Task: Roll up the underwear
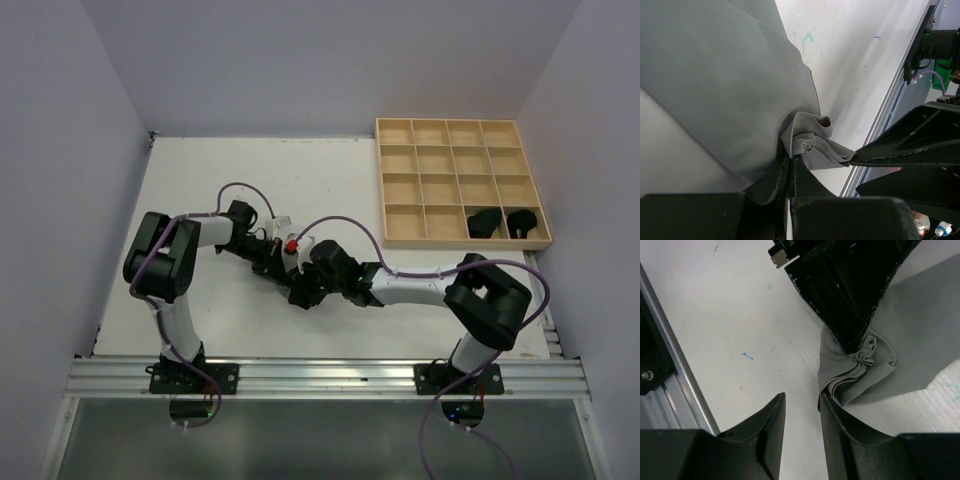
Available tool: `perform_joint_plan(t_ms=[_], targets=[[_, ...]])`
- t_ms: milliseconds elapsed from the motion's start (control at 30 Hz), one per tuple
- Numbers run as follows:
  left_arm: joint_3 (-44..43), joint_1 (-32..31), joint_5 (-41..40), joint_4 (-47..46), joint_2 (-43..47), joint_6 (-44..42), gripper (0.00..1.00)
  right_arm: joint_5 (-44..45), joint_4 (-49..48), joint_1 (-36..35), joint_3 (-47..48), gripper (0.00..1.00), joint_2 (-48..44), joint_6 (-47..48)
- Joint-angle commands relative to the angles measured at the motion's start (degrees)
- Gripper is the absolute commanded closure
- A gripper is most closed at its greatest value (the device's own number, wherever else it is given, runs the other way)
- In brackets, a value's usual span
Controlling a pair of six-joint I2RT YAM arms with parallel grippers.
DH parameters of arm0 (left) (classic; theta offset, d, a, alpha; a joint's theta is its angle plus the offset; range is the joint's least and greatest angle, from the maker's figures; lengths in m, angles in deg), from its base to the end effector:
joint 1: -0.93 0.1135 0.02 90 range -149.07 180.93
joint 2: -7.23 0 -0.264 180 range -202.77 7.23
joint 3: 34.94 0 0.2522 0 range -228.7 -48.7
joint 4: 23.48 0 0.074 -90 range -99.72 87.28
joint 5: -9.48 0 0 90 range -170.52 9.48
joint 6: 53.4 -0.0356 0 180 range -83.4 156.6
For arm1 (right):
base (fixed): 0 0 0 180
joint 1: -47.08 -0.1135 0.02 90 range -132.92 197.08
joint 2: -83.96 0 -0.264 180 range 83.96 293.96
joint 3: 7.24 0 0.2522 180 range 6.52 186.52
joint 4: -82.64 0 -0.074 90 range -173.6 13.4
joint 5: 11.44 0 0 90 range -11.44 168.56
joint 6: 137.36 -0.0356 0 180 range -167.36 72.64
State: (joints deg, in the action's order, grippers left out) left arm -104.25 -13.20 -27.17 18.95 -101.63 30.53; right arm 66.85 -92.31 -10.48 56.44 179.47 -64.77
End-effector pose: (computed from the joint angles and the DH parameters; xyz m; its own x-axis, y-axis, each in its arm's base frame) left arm 0.2966 -0.1041 0.1084 -0.9280 0.2987 -0.2227 0.3544 0.5229 -0.7752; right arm 0.1799 0.2965 0.1779 -0.5805 -0.3671 -0.7268 -0.7753 0.5220 0.3556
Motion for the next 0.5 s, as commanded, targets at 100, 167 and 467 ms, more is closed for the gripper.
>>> perform_joint_plan(t_ms=[100,167,467], targets=[[1.1,1.9,-4.7,-4.9,-2.6,-2.3,1.0,5.4,-8.5,0.1,0.4,0.57,-1.4,9.6],[1.0,2.2,-3.9,-4.1,-2.8,-3.5,1.0,6.1,-9.0,0.2,-0.3,0.52,-2.7,11.8],[0.9,2.9,-1.4,-2.7,-3.2,-5.9,1.0,5.1,-6.5,0.2,-0.3,0.2,-2.8,15.7]])
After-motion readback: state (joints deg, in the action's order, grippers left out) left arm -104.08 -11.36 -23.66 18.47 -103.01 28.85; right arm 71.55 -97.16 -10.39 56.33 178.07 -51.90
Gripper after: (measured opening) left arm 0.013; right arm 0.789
